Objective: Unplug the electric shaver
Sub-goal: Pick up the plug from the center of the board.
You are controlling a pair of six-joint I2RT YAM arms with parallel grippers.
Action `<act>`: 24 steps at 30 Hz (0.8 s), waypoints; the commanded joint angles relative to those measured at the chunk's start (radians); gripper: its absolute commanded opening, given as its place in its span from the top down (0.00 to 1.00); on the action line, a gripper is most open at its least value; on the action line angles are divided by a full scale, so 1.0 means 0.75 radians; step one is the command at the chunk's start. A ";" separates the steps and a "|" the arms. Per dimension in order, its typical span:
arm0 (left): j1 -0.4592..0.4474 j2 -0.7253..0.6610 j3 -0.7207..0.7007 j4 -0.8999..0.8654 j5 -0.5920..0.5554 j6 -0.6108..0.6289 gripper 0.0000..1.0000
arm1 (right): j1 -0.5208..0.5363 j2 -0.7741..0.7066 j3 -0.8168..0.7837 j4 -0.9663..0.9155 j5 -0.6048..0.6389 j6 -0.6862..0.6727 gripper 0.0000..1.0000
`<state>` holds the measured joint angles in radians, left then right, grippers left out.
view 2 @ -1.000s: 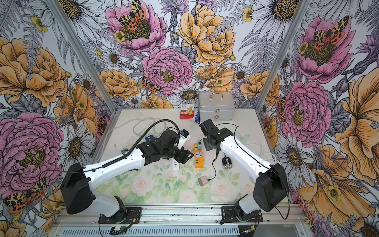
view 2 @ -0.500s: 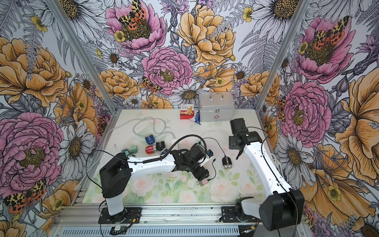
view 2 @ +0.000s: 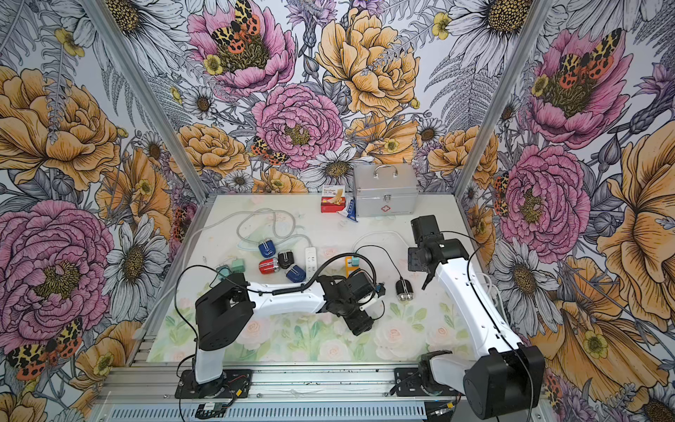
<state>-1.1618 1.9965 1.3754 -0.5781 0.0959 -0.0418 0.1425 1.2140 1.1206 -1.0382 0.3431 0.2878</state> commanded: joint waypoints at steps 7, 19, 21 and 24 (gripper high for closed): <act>-0.009 0.098 0.079 -0.089 -0.056 0.064 0.33 | -0.008 -0.030 -0.015 0.003 -0.008 0.007 0.20; -0.028 0.026 0.048 -0.112 -0.062 0.054 0.64 | -0.008 -0.024 -0.008 0.007 -0.025 0.007 0.21; -0.029 -0.030 0.046 -0.111 -0.098 0.033 0.67 | -0.009 -0.020 -0.001 0.008 -0.035 0.009 0.21; -0.029 -0.148 0.038 -0.111 -0.182 -0.014 0.68 | -0.008 -0.004 0.010 0.012 -0.056 0.017 0.21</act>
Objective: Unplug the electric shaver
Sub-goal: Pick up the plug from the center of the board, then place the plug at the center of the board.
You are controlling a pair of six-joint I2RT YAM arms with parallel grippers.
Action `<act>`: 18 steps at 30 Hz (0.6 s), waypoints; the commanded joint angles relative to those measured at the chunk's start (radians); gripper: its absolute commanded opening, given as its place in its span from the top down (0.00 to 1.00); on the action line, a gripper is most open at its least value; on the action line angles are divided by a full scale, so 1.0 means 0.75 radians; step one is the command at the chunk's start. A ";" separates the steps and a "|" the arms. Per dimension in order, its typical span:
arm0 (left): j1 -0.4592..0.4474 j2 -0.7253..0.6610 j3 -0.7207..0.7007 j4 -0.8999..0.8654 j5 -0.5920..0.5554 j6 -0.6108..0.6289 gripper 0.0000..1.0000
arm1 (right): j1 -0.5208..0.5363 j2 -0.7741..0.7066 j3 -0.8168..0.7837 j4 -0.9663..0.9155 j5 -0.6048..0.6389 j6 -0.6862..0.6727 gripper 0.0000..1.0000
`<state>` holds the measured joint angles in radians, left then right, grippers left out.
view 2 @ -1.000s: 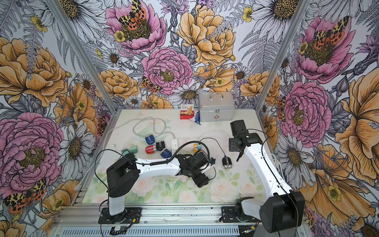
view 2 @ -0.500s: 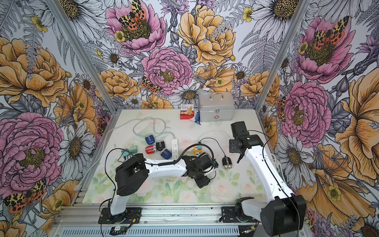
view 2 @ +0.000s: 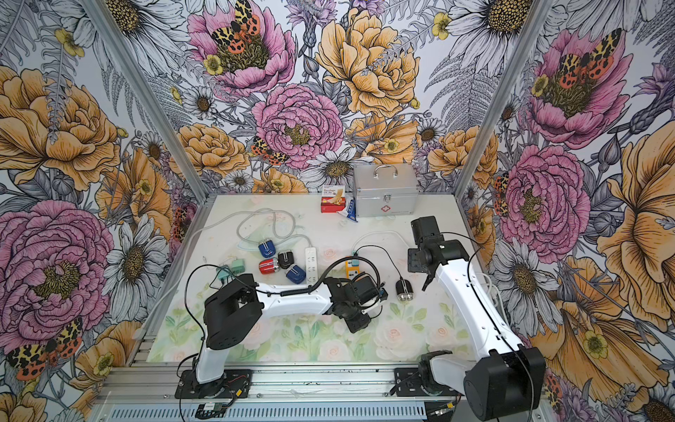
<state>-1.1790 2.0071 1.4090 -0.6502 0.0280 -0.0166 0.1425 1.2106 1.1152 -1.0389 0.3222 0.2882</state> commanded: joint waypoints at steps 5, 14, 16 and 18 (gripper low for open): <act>0.075 -0.428 -0.087 -0.015 -0.230 -0.210 0.69 | 0.014 0.049 0.064 0.024 -0.065 0.026 0.22; 0.491 -1.073 -0.455 -0.023 -0.333 -0.532 0.65 | 0.207 0.201 0.233 0.074 -0.041 0.034 0.23; 0.635 -1.219 -0.528 -0.064 -0.326 -0.607 0.64 | 0.255 0.241 0.261 0.086 -0.039 0.039 0.23; 0.785 -1.357 -0.588 -0.124 -0.283 -0.655 0.64 | 0.303 0.282 0.282 0.100 -0.033 0.045 0.23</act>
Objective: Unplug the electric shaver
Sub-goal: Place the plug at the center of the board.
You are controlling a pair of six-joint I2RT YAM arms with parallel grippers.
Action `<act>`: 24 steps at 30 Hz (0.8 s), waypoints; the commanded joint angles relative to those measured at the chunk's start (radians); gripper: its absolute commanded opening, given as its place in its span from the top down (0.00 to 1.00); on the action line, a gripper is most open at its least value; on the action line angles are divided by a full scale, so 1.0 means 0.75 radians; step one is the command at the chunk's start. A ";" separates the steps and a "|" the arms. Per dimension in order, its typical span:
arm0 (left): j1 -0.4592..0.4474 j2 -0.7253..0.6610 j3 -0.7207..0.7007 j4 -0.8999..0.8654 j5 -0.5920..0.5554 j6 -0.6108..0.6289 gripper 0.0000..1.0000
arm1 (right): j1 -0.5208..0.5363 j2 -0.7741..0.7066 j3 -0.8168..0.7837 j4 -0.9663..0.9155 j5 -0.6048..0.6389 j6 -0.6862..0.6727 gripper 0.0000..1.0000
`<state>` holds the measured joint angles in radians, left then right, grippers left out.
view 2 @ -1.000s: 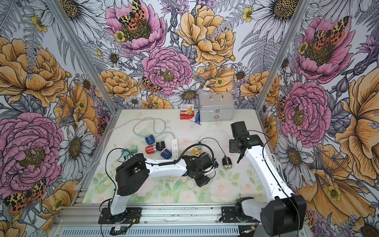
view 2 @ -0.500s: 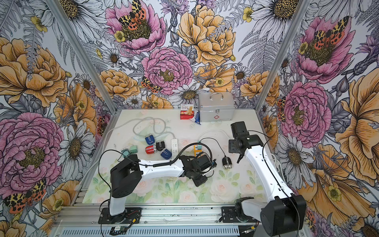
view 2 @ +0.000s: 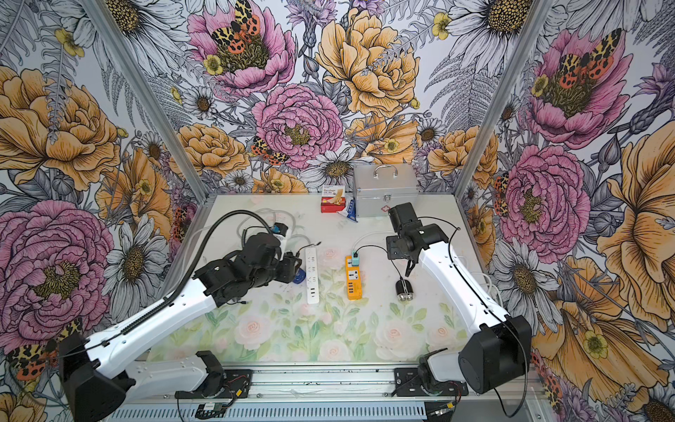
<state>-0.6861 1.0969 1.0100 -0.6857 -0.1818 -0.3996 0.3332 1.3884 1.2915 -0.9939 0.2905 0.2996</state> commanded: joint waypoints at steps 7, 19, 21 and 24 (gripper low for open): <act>0.555 -0.335 -0.164 -0.221 0.058 -0.113 0.63 | 0.159 0.177 0.109 0.065 -0.003 0.038 0.23; 0.946 -0.117 -0.218 -0.217 0.052 -0.044 0.63 | 0.250 0.298 0.215 0.063 -0.021 0.052 0.23; 0.954 -0.070 -0.222 -0.210 0.034 -0.047 0.63 | 0.253 0.316 0.229 0.063 -0.026 0.052 0.23; 0.954 -0.013 -0.244 -0.190 0.008 -0.079 0.63 | 0.253 0.344 0.256 0.063 -0.039 0.051 0.23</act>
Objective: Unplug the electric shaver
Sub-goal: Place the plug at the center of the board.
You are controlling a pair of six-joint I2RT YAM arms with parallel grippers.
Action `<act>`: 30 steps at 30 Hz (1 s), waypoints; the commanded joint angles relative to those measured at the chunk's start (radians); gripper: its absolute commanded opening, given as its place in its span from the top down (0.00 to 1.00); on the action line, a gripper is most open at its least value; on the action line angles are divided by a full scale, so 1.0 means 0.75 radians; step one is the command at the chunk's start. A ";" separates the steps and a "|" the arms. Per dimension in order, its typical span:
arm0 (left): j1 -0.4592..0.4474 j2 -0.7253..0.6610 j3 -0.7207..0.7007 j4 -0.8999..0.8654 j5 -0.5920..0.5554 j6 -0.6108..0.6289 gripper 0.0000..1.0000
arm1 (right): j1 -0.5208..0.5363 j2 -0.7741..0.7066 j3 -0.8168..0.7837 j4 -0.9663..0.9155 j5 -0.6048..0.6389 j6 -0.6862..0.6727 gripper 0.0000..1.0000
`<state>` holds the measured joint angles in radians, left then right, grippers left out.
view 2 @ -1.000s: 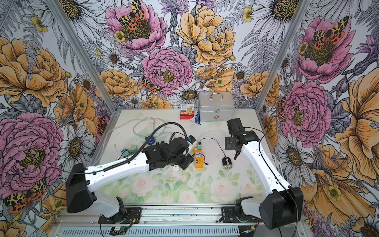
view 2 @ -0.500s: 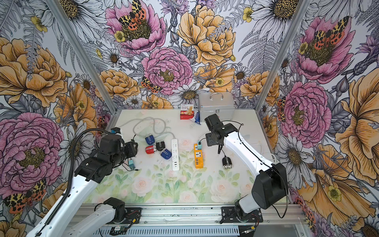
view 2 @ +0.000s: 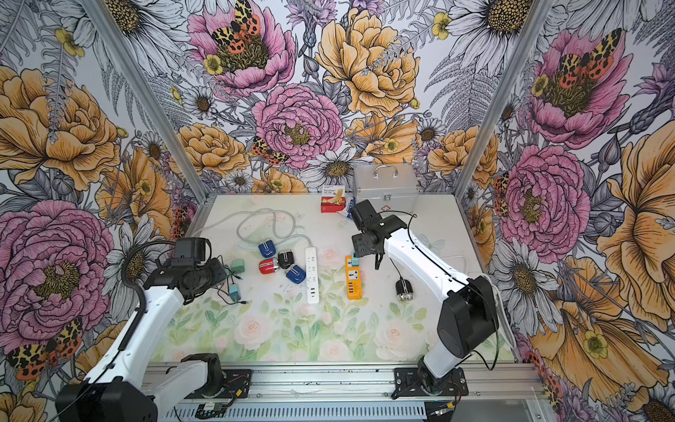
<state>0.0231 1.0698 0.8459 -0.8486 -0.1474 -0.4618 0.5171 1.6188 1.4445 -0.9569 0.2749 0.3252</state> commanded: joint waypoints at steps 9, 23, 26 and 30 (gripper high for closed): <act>0.010 0.084 -0.168 0.087 -0.014 -0.152 0.63 | 0.008 0.152 0.175 0.009 -0.083 -0.024 0.23; 0.017 0.332 -0.198 0.148 -0.073 -0.137 0.62 | 0.008 0.240 0.252 0.004 -0.097 -0.050 0.23; 0.017 0.355 -0.191 0.148 -0.073 -0.140 0.60 | 0.008 0.249 0.254 0.004 -0.095 -0.051 0.23; 0.019 0.390 -0.189 0.148 -0.073 -0.147 0.56 | 0.008 0.272 0.268 0.004 -0.095 -0.051 0.23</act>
<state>0.0280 1.3502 0.7002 -0.7589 -0.1726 -0.5705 0.5171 1.8008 1.6146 -0.9592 0.2073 0.2947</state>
